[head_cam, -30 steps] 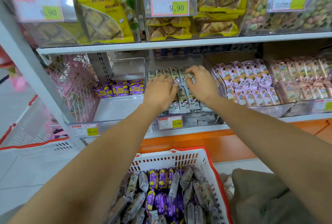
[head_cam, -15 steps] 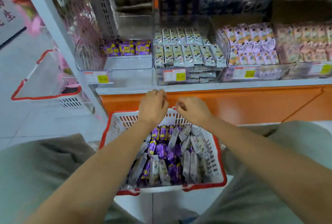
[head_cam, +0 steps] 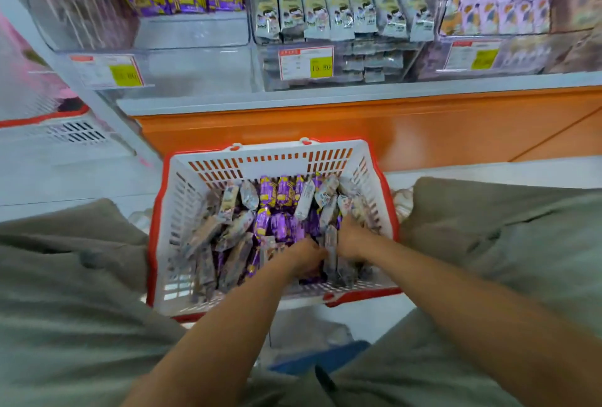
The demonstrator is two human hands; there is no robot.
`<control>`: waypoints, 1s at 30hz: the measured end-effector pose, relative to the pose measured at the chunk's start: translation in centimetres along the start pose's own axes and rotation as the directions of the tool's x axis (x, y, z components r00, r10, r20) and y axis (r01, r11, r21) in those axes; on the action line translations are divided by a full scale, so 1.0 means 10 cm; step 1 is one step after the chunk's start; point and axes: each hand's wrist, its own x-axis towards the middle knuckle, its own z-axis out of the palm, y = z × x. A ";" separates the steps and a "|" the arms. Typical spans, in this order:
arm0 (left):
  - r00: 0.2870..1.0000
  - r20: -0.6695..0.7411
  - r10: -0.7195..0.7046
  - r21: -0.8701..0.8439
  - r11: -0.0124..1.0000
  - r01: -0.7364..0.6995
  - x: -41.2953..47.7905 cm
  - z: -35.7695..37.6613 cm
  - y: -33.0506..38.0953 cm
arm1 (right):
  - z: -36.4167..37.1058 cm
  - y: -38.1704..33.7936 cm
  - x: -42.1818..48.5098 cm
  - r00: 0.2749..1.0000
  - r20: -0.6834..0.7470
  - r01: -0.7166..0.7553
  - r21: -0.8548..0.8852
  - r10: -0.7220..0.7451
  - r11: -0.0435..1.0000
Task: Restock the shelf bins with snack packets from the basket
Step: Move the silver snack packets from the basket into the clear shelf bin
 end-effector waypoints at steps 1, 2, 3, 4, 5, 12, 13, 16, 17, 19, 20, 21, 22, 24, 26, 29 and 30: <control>1.000 0.001 -0.021 -0.059 0.998 0.021 0.03 0.05 0.03 | 0.00 0.03 -0.02 1.000 -0.007 0.013 0.061 -0.012 0.998; 0.999 0.001 -0.033 -0.105 0.994 0.033 0.05 0.08 0.06 | -0.01 0.05 -0.04 1.000 -0.013 0.013 0.112 -0.011 0.994; 0.999 0.001 -0.041 -0.142 0.989 0.041 0.07 0.10 0.09 | -0.03 0.06 -0.05 1.000 -0.007 -0.007 0.151 0.009 0.989; 0.998 -0.007 -0.055 -0.162 0.985 0.053 0.09 0.11 0.10 | -0.03 0.06 -0.05 1.000 0.011 -0.029 0.168 0.028 0.985; 0.997 -0.024 -0.074 -0.168 0.983 0.069 0.12 0.10 0.11 | -0.03 0.05 -0.07 0.999 0.030 -0.038 0.170 0.034 0.985; 0.993 -0.020 -0.117 -0.442 0.892 0.096 0.05 -0.16 0.10 | -0.04 0.04 -0.04 0.993 -0.064 0.113 0.299 -0.099 0.948; 0.993 -0.022 -0.120 -0.481 0.872 0.095 0.02 -0.21 0.11 | -0.07 0.03 -0.05 0.986 -0.099 0.161 0.329 -0.135 0.930; 0.993 -0.010 -0.120 -0.585 0.806 0.091 -0.10 -0.39 0.13 | -0.14 -0.02 -0.06 0.933 -0.294 0.312 0.369 -0.209 0.875; 0.993 -0.003 -0.115 -0.633 0.769 0.087 -0.13 -0.45 0.12 | -0.16 -0.03 -0.05 0.905 -0.368 0.349 0.361 -0.212 0.865; 0.996 -0.005 -0.093 -0.717 0.694 0.061 -0.19 -0.53 0.11 | -0.21 -0.06 -0.05 0.856 -0.480 0.385 0.338 -0.195 0.859; 0.996 -0.017 -0.088 -0.751 0.659 0.045 -0.22 -0.56 0.10 | -0.23 -0.06 -0.05 0.839 -0.512 0.394 0.341 -0.183 0.854; 0.995 -0.042 -0.086 -0.774 0.633 0.022 -0.24 -0.59 0.10 | -0.25 -0.07 -0.05 0.832 -0.527 0.399 0.350 -0.174 0.847; 0.995 -0.063 -0.080 -0.793 0.609 -0.001 -0.27 -0.60 0.09 | -0.27 -0.07 -0.05 0.831 -0.530 0.402 0.361 -0.169 0.842; 0.996 -0.068 -0.049 -0.816 0.578 -0.028 -0.32 -0.62 0.09 | -0.29 -0.08 -0.06 0.832 -0.526 0.418 0.384 -0.177 0.823; 0.998 -0.059 -0.039 -0.809 0.587 -0.025 -0.34 -0.61 0.08 | -0.29 -0.11 -0.06 0.819 -0.538 0.449 0.386 -0.199 0.806; 0.996 -0.080 -0.031 -0.791 0.610 -0.044 -0.36 -0.59 0.09 | -0.27 -0.16 -0.07 0.798 -0.554 0.484 0.358 -0.235 0.798; 0.996 -0.084 -0.017 -0.789 0.612 -0.056 -0.37 -0.58 0.10 | -0.26 -0.17 -0.08 0.794 -0.559 0.493 0.364 -0.238 0.790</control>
